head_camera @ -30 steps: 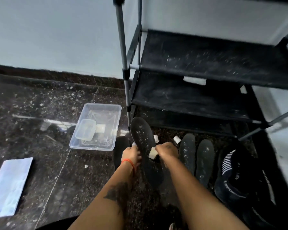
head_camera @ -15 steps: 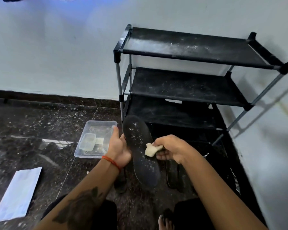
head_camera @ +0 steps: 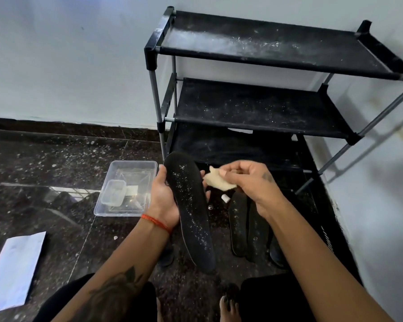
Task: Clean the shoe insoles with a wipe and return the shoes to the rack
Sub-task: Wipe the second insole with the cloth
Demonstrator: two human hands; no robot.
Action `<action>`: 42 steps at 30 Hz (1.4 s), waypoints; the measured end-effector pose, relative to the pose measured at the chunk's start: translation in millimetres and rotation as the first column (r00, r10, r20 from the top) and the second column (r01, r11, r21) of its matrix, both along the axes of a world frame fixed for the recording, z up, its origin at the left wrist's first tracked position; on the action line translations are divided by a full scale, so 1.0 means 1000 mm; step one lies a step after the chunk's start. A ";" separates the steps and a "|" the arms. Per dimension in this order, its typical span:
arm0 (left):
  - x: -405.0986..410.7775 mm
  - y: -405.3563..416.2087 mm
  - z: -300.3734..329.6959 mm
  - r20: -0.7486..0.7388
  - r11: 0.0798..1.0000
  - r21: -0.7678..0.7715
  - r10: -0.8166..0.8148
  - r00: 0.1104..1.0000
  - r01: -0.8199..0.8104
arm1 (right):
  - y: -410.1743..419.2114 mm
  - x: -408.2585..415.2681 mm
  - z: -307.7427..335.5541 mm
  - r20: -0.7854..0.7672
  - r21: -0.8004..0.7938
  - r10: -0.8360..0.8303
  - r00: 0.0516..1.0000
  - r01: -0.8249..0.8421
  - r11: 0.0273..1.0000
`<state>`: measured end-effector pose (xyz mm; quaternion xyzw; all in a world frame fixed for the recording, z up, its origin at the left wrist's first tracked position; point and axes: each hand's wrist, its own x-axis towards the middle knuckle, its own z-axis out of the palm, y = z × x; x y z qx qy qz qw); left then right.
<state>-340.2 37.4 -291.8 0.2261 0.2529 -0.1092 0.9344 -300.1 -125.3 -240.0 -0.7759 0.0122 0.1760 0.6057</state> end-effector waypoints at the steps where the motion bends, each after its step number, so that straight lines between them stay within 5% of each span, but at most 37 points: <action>1: 0.001 -0.002 0.001 -0.009 1.000 0.004 -0.017 1.000 0.017 | 0.005 0.001 -0.001 0.048 0.032 -0.003 0.999 0.002 0.999; 6: 0.008 -0.008 0.003 0.004 0.997 0.083 0.006 1.000 -0.006 | 0.046 -0.016 -0.011 0.333 -0.123 0.304 0.892 -0.278 0.953; 11: 0.012 -0.009 0.004 -0.007 0.995 0.093 0.024 1.000 -0.024 | 0.046 -0.005 -0.031 0.564 -0.368 0.352 0.747 -0.154 0.917; 15: 0.009 -0.012 0.006 -0.036 0.988 0.152 -0.035 0.999 0.041 | 0.043 0.009 -0.042 0.582 -0.546 0.396 0.711 -0.019 0.837; 20: 0.009 -0.007 0.008 -0.080 0.988 0.140 -0.055 0.995 0.066 | 0.041 0.018 -0.031 0.672 -0.398 0.147 0.726 0.185 0.899; 25: 0.009 -0.009 0.011 -0.081 0.982 0.187 -0.008 0.997 0.023 | 0.059 -0.001 -0.038 0.633 -0.449 0.421 0.650 -0.135 0.883; 33: 0.009 -0.009 0.016 -0.123 0.969 0.229 -0.059 0.991 0.087 | 0.045 0.020 -0.050 0.530 -0.626 0.450 0.719 -0.027 0.779; 38: 0.010 -0.008 0.016 -0.149 0.963 0.248 -0.069 0.986 0.105 | 0.044 0.025 -0.043 0.626 -0.430 0.173 0.761 0.151 0.890; 42: 0.012 -0.010 0.018 -0.096 0.966 0.253 -0.035 0.995 0.059 | 0.060 0.012 -0.048 0.625 -0.468 0.374 0.686 -0.054 0.882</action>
